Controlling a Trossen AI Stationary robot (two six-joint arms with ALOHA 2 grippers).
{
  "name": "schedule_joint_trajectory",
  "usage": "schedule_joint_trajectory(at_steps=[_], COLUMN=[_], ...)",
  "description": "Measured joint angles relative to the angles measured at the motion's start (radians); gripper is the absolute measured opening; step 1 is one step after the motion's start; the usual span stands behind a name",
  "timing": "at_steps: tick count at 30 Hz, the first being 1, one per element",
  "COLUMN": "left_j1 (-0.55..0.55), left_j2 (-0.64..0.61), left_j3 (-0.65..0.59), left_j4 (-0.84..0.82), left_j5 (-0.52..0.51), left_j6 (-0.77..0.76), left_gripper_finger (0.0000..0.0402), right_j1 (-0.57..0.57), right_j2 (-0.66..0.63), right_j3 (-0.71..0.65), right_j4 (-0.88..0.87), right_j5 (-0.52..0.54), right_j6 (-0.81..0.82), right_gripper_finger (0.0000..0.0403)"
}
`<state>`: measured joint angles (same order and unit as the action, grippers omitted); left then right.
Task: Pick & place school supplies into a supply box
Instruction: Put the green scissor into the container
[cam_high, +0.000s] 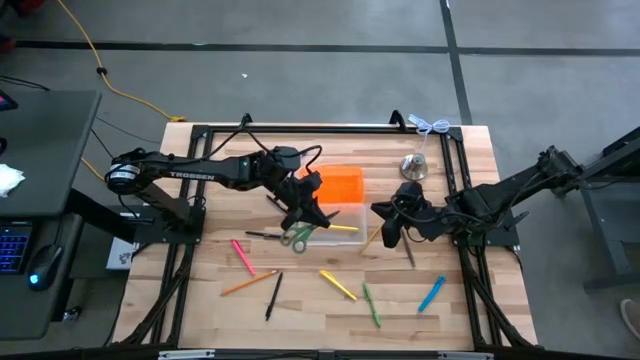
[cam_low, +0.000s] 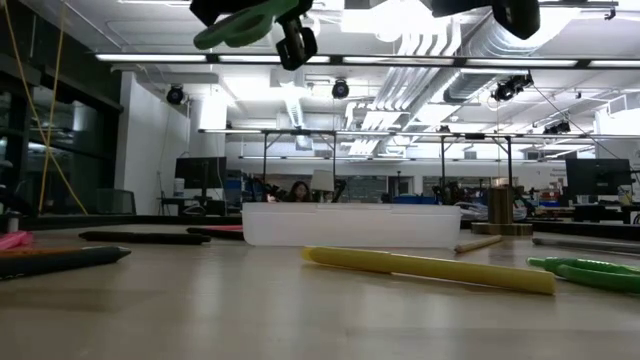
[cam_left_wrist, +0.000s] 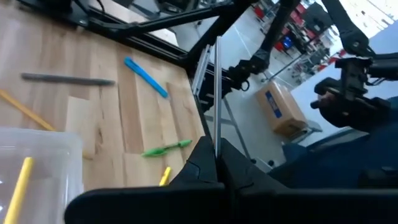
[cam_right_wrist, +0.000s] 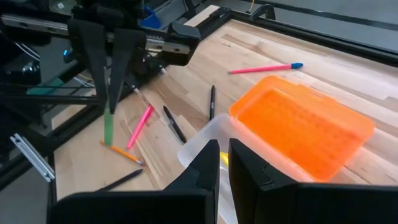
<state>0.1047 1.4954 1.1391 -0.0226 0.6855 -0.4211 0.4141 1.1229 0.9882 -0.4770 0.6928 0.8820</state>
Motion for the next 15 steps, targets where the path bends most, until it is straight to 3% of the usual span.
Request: schedule_joint_trajectory(at_steps=[10,15], left_j1=[0.000,0.001], left_j2=[0.023,0.094], left_j3=[0.003,0.074], left_j4=[-0.001,-0.049], left_j5=[-0.020,-0.022], left_j6=[0.025,0.070], left_gripper_finger=[0.0012,0.0012], right_j1=[-0.002,-0.002], right_j2=[0.000,0.000], right_j3=[0.000,0.000], right_j4=[-0.017,-0.019], right_j5=[0.001,0.009], right_j6=[-0.012,-0.012], right_gripper_finger=[0.0012,0.0012])
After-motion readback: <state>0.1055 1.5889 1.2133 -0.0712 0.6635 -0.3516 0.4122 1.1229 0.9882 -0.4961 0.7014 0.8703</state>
